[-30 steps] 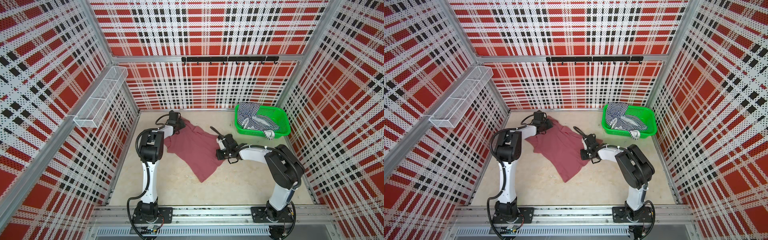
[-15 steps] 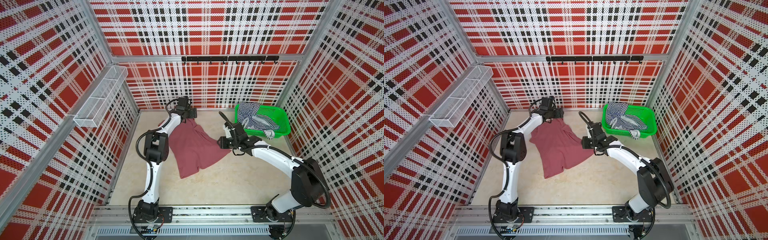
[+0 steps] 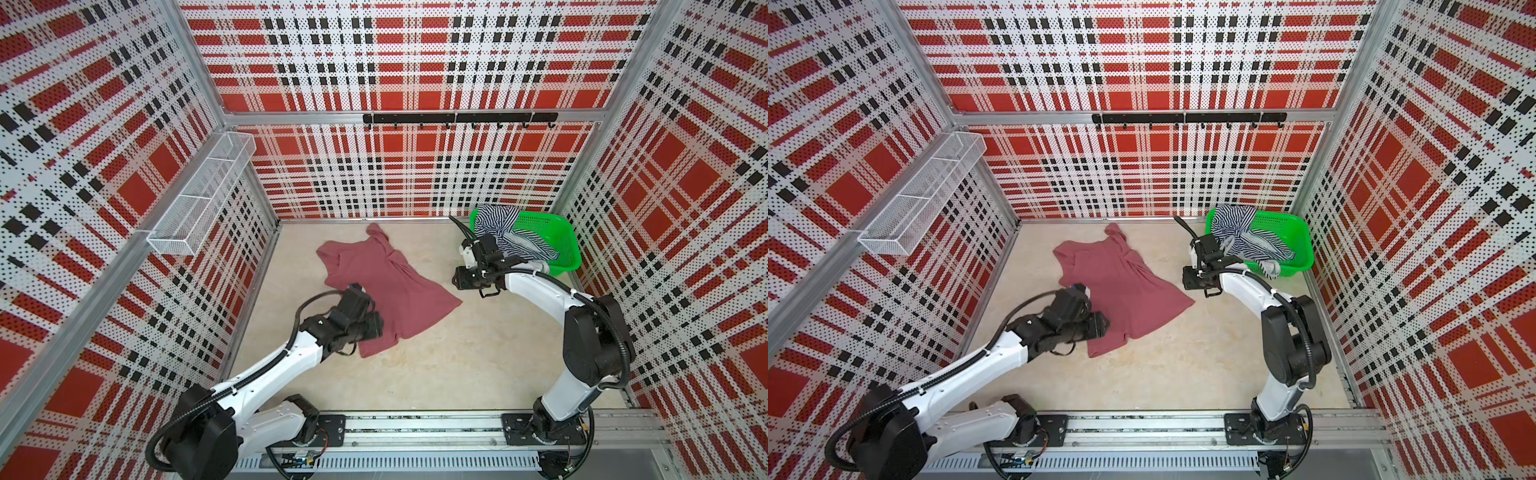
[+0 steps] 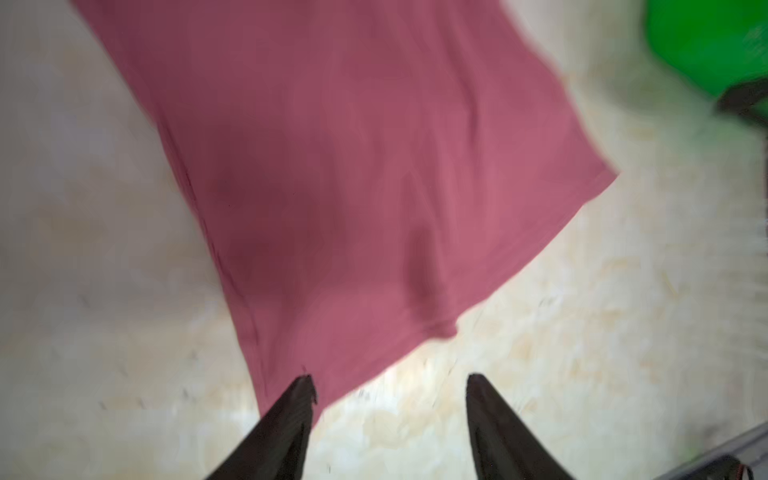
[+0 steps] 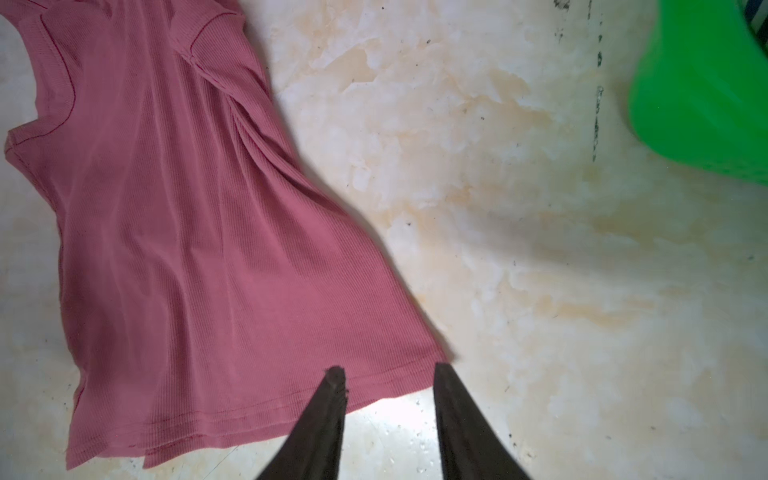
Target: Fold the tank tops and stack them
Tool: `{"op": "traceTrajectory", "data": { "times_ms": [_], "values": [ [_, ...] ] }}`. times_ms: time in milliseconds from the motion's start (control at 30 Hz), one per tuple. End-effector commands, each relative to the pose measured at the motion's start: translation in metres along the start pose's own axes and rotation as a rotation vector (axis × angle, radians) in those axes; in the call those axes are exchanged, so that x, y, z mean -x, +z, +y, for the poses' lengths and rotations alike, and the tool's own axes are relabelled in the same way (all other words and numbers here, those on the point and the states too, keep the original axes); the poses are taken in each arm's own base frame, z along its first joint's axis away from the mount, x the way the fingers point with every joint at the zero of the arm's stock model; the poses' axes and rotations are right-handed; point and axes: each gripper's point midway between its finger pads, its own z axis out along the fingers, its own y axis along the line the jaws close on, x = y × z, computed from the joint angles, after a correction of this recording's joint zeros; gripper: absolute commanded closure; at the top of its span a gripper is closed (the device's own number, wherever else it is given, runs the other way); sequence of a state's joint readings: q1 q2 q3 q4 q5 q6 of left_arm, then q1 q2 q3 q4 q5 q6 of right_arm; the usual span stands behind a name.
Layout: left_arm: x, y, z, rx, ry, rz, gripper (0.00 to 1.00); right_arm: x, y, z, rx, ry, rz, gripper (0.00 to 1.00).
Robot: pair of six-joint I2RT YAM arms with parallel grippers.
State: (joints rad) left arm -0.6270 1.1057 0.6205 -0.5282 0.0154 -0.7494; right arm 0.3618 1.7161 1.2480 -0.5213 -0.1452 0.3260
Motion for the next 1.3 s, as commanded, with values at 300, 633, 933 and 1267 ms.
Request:
{"op": "traceTrajectory", "data": {
  "times_ms": [300, 633, 933, 1267],
  "values": [
    [-0.045, 0.025, 0.033, 0.011, -0.220, 0.081, 0.29, -0.014, 0.019, -0.024, -0.020, -0.039, 0.095, 0.56],
    [-0.043, 0.032, 0.050, 0.035, -0.235, 0.049, 0.44, -0.050, 0.050, -0.026, 0.027, -0.042, 0.210, 0.55],
    [-0.031, 0.033, 0.042, -0.001, -0.205, 0.016, 0.79, -0.083, 0.060, -0.018, 0.086, -0.016, 0.294, 0.62],
    [0.049, -0.005, 0.012, -0.050, -0.141, -0.185, 1.00, -0.042, 0.027, 0.002, 0.121, -0.020, 0.202, 1.00]
  ]
}}
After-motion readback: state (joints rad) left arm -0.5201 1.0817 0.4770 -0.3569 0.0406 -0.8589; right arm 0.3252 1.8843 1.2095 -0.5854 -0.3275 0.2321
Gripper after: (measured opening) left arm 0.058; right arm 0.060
